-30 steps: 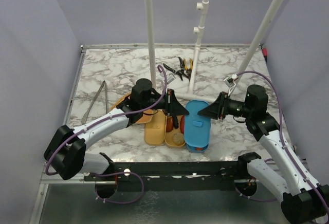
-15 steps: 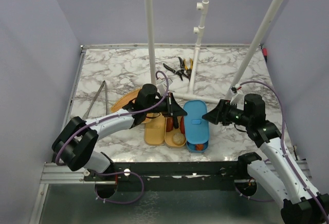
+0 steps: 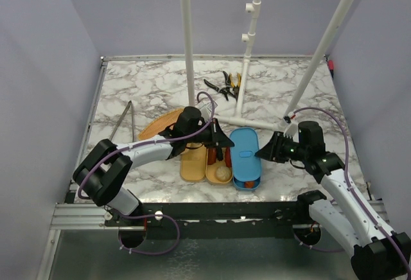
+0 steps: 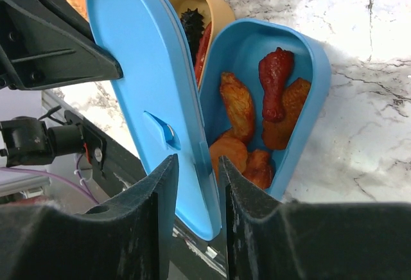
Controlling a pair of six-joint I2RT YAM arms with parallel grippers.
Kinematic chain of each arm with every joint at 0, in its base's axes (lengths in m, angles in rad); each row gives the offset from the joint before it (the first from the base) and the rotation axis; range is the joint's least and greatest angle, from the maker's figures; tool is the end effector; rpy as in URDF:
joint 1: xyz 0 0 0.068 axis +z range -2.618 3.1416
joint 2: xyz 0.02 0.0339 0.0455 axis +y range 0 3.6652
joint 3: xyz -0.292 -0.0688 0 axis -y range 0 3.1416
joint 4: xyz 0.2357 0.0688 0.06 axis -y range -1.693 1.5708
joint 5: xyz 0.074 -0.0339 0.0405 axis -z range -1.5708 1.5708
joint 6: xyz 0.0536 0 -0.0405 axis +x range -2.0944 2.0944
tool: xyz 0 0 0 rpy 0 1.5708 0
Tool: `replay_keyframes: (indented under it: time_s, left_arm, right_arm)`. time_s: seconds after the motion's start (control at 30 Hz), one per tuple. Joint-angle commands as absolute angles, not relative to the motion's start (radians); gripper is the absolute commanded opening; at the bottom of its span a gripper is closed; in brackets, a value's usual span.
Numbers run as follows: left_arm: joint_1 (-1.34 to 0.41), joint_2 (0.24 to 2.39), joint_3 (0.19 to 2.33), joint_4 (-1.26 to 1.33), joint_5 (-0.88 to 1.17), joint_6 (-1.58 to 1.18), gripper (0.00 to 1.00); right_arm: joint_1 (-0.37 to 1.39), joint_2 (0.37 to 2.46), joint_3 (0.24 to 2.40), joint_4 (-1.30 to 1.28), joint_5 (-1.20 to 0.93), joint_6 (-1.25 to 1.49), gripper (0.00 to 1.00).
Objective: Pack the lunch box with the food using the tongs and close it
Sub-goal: Close the box lid on the packing box.
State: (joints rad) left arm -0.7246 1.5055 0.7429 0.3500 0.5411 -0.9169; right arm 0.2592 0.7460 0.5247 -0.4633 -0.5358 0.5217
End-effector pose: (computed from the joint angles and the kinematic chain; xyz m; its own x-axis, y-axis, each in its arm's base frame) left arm 0.2233 -0.2346 0.2373 -0.9140 -0.0995 -0.3933 0.3222 0.4111 -0.8527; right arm 0.1300 0.0628 0.2425 -0.8303 0.2232 -0.5107 -0.2179 0.7135 0.6660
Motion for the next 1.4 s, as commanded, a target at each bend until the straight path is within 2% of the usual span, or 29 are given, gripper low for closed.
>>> replay_keyframes:
  time_s: [0.0,0.13,0.33,0.4,0.5,0.6,0.7,0.83,1.37]
  left_arm:
    - [-0.743,1.530,0.787,0.367,0.560,-0.914,0.00]
    - [-0.750,1.543,0.802,0.367,0.564,-0.910,0.00]
    - [-0.759,1.587,0.823,0.357,0.581,-0.895,0.00]
    - [-0.759,1.603,0.836,0.330,0.578,-0.876,0.01]
    - [-0.761,1.611,0.861,0.283,0.555,-0.836,0.14]
    - [-0.766,1.607,0.882,0.241,0.531,-0.794,0.38]
    - [-0.770,1.598,0.913,0.178,0.502,-0.741,0.57]
    - [-0.772,1.573,0.937,0.115,0.452,-0.686,0.59]
    - [-0.850,1.555,0.971,0.003,0.335,-0.613,0.62]
  right_arm:
    - [0.262,0.761,0.513,-0.436,-0.532,0.500,0.35]
    - [0.262,0.773,0.504,-0.430,-0.531,0.498,0.31]
    - [0.262,0.787,0.516,-0.484,-0.486,0.539,0.01]
    - [0.262,0.792,0.530,-0.521,-0.460,0.559,0.01]
    - [0.262,0.792,0.545,-0.573,-0.421,0.591,0.01]
    - [0.262,0.780,0.537,-0.593,-0.404,0.613,0.01]
    - [0.262,0.776,0.523,-0.597,-0.381,0.628,0.01]
    - [0.262,0.786,0.521,-0.598,-0.354,0.642,0.01]
    - [0.262,0.915,0.497,-0.541,-0.461,0.610,0.01]
